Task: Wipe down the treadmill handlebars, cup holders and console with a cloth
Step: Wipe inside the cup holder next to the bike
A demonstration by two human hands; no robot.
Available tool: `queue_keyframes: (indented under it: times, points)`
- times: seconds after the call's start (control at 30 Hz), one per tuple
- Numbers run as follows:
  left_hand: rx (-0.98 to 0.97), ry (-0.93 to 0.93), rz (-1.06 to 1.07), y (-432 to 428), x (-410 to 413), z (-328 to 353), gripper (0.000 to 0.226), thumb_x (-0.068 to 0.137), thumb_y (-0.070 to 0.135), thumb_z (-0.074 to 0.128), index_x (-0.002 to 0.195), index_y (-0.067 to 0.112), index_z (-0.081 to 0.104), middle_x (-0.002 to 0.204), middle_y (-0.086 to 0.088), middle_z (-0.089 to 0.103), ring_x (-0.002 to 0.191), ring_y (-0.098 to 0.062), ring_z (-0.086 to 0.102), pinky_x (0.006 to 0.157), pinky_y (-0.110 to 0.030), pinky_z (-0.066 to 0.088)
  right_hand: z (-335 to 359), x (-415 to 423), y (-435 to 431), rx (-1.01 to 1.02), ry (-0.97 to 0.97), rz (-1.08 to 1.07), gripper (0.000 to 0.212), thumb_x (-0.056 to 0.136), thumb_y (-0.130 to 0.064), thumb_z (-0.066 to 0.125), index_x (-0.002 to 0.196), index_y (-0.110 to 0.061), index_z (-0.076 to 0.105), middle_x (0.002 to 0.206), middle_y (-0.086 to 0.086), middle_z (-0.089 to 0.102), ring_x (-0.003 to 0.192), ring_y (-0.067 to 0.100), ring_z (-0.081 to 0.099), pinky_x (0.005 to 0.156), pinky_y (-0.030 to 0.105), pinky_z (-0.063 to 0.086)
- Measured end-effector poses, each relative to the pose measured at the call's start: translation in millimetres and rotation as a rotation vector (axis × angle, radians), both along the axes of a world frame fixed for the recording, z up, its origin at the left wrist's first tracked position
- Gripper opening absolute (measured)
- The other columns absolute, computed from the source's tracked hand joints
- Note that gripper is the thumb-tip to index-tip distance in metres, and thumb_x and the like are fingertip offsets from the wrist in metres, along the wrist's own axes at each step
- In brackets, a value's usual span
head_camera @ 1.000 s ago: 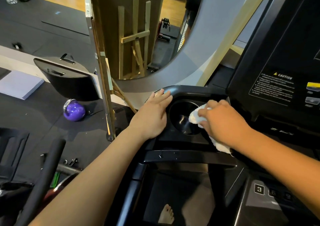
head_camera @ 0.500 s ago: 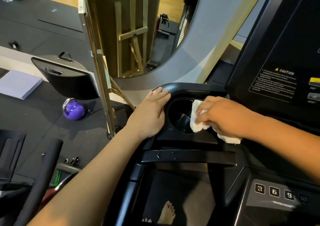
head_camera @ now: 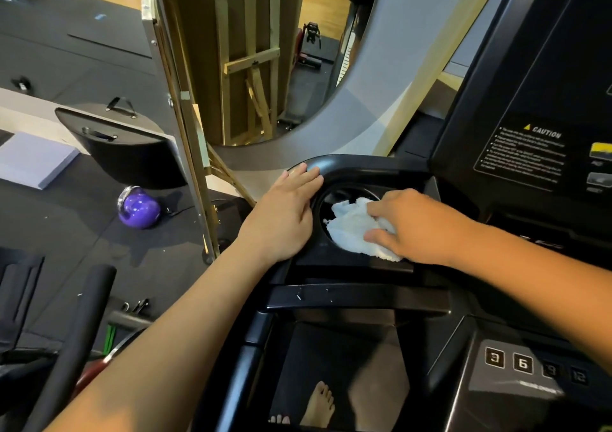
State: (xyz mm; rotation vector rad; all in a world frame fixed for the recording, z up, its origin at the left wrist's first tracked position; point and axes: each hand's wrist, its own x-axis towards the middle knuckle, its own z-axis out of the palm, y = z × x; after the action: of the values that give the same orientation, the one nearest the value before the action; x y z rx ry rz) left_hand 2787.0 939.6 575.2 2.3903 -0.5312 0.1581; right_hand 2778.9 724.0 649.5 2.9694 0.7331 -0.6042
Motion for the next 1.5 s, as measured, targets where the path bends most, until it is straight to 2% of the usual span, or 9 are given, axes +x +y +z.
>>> queue_keyframes:
  times: [0.17, 0.43, 0.63, 0.87, 0.97, 1.2, 1.33, 1.4, 1.5]
  points:
    - [-0.012, -0.012, 0.010, 1.5, -0.5, -1.4, 0.054, 0.091, -0.007, 0.040, 0.143, 0.007, 0.047, 0.153, -0.003, 0.040, 0.149, -0.020, 0.020, 0.115, -0.015, -0.003, -35.2, 37.0, 31.3, -0.070, 0.093, 0.154, 0.028, 0.084, -0.008, 0.058, 0.106, -0.023, 0.066, 0.101, 0.002, 0.065, 0.100, 0.026, 0.061, 0.079, 0.032, 0.047]
    - [0.007, -0.006, 0.022, -1.7, 1.3, -2.0, 0.056, 0.090, -0.004, 0.041, 0.144, 0.009, 0.046, 0.155, -0.002, 0.037, 0.149, -0.019, 0.020, 0.117, -0.018, -0.002, -50.2, 48.4, 38.1, 0.076, 0.239, 0.061, 0.014, 0.083, -0.029, 0.062, 0.092, -0.023, 0.052, 0.086, -0.003, 0.055, 0.093, 0.023, 0.057, 0.080, 0.032, 0.046]
    - [0.000, 0.011, 0.011, 0.9, 1.7, -2.4, 0.054, 0.091, -0.005, 0.041, 0.144, 0.008, 0.048, 0.154, -0.004, 0.039, 0.148, -0.020, 0.022, 0.119, -0.021, 0.002, -42.8, 47.2, 51.5, -0.291, 0.218, 0.352, 0.022, 0.082, -0.008, 0.061, 0.101, -0.019, 0.067, 0.111, 0.002, 0.056, 0.100, 0.024, 0.057, 0.076, 0.028, 0.040]
    - [-0.007, 0.005, 0.000, 1.7, 1.9, -2.8, 0.052, 0.092, -0.003, 0.042, 0.143, 0.008, 0.048, 0.154, -0.004, 0.039, 0.148, -0.021, 0.022, 0.120, -0.024, 0.003, -42.6, 51.3, 30.8, -0.354, -0.193, 0.864, 0.019, 0.084, -0.014, 0.060, 0.094, -0.025, 0.072, 0.104, -0.002, 0.066, 0.099, 0.027, 0.058, 0.082, 0.038, 0.046]
    - [-0.010, 0.000, 0.005, 2.2, 1.8, -3.5, 0.052, 0.093, -0.003, 0.041, 0.143, 0.008, 0.048, 0.154, -0.003, 0.039, 0.148, -0.020, 0.022, 0.119, -0.022, 0.002, -39.5, 52.1, 29.0, -0.315, -0.045, 0.628, 0.038, 0.083, -0.011, 0.066, 0.116, -0.029, 0.069, 0.125, -0.002, 0.059, 0.108, 0.027, 0.056, 0.080, 0.030, 0.042]
    - [-0.022, -0.024, 0.017, -0.2, 0.2, 0.7, 0.052, 0.090, -0.006, 0.041, 0.139, 0.005, 0.052, 0.148, -0.004, 0.047, 0.145, -0.020, 0.027, 0.116, -0.018, 0.000, -53.3, 32.9, 43.7, -0.109, -0.109, -0.003, 0.035, 0.092, -0.043, 0.052, 0.103, -0.014, 0.068, 0.101, 0.013, 0.067, 0.098, 0.034, 0.062, 0.075, 0.032, 0.042]
    - [-0.038, -0.036, 0.010, -0.6, -1.7, 3.8, 0.050, 0.087, -0.008, 0.041, 0.133, 0.002, 0.057, 0.139, -0.009, 0.053, 0.134, -0.018, 0.032, 0.116, -0.014, -0.001, -39.7, 43.1, 56.8, -0.133, 0.144, -0.175, 0.037, 0.094, -0.045, 0.054, 0.103, -0.010, 0.063, 0.096, 0.009, 0.063, 0.094, 0.030, 0.060, 0.073, 0.031, 0.044]
    - [-0.039, -0.027, -0.001, -0.4, -0.8, 3.5, 0.049, 0.086, -0.008, 0.041, 0.130, 0.002, 0.058, 0.138, -0.009, 0.054, 0.135, -0.018, 0.034, 0.122, -0.030, 0.010, -13.4, 47.6, 54.1, -0.176, 0.235, 0.002, 0.038, 0.085, -0.042, 0.065, 0.109, -0.013, 0.061, 0.100, 0.005, 0.064, 0.094, 0.025, 0.059, 0.075, 0.032, 0.047]
    - [-0.043, -0.025, 0.005, 0.1, 0.1, 4.0, 0.046, 0.083, -0.004, 0.040, 0.123, 0.001, 0.062, 0.132, -0.011, 0.058, 0.130, -0.018, 0.037, 0.121, -0.033, 0.015, 4.9, 39.8, 43.5, -0.314, -0.056, 0.558, 0.043, 0.084, -0.020, 0.063, 0.126, -0.024, 0.054, 0.120, 0.003, 0.052, 0.107, 0.022, 0.049, 0.079, 0.033, 0.043]
